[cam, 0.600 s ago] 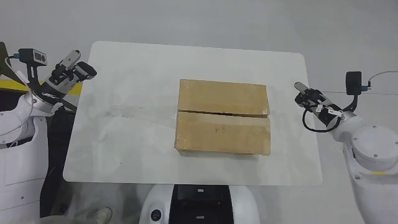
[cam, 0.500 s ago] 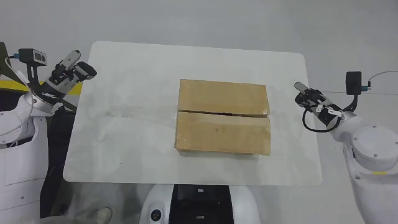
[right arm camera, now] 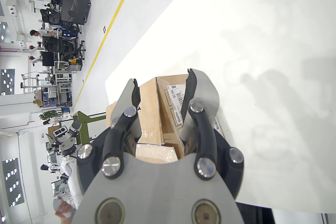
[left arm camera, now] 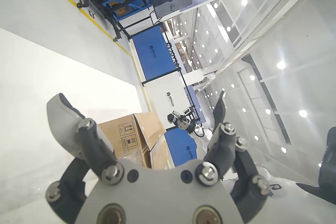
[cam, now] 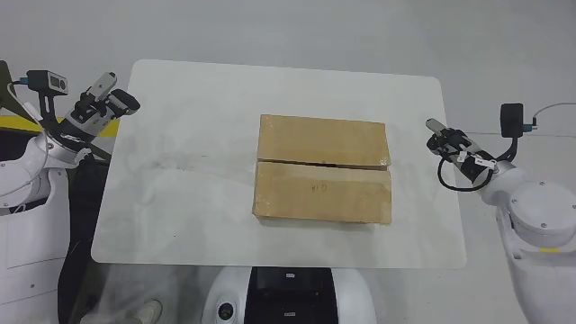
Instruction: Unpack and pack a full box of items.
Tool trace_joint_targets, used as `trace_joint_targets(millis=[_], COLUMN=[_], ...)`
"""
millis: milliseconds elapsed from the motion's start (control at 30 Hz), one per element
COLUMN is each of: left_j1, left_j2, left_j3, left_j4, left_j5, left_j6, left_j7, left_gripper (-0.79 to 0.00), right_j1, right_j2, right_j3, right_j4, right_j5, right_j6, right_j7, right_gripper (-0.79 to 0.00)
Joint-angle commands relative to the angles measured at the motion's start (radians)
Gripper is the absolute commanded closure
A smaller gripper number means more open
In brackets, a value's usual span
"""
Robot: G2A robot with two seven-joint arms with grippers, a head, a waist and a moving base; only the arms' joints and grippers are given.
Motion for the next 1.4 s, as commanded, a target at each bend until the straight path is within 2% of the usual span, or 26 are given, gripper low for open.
trace_joint_targets(millis=[0,400,433,500,633,1033,1367], left_j1=[0.000,0.000,0.000,0.000,0.000,0.000,0.000], left_j2=[0.000,0.000,0.000,0.000,0.000,0.000,0.000], left_j3=[0.000,0.000,0.000,0.000,0.000,0.000,0.000], left_j4=[0.000,0.000,0.000,0.000,0.000,0.000,0.000], left_j5=[0.000,0.000,0.000,0.000,0.000,0.000,0.000], left_j6=[0.000,0.000,0.000,0.000,0.000,0.000,0.000], left_j7=[0.000,0.000,0.000,0.000,0.000,0.000,0.000], left_gripper=[-0.785,-0.784,-0.785,-0.785,-0.785,-0.785,-0.785], right_j1=[0.000,0.000,-0.001,-0.001,-0.007,-0.137,-0.112], right_j2=[0.000,0.000,-0.001,0.001,0.010,0.031,0.036], right_j3=[0.000,0.000,-0.003,-0.011,-0.001,0.112,0.080], right_j4=[0.000,0.000,-0.001,0.000,0.008,0.016,0.113], right_j5=[0.000,0.000,0.004,0.002,0.012,0.145,0.327], right_j6=[0.000,0.000,-0.012,-0.049,-0.144,-0.444,-0.549], right_j7=[0.000,0.000,-0.001,0.026,0.155,0.478,0.616], right_gripper=[-0.352,-0.356,-0.785,-0.785,-0.785,-0.785,-0.785])
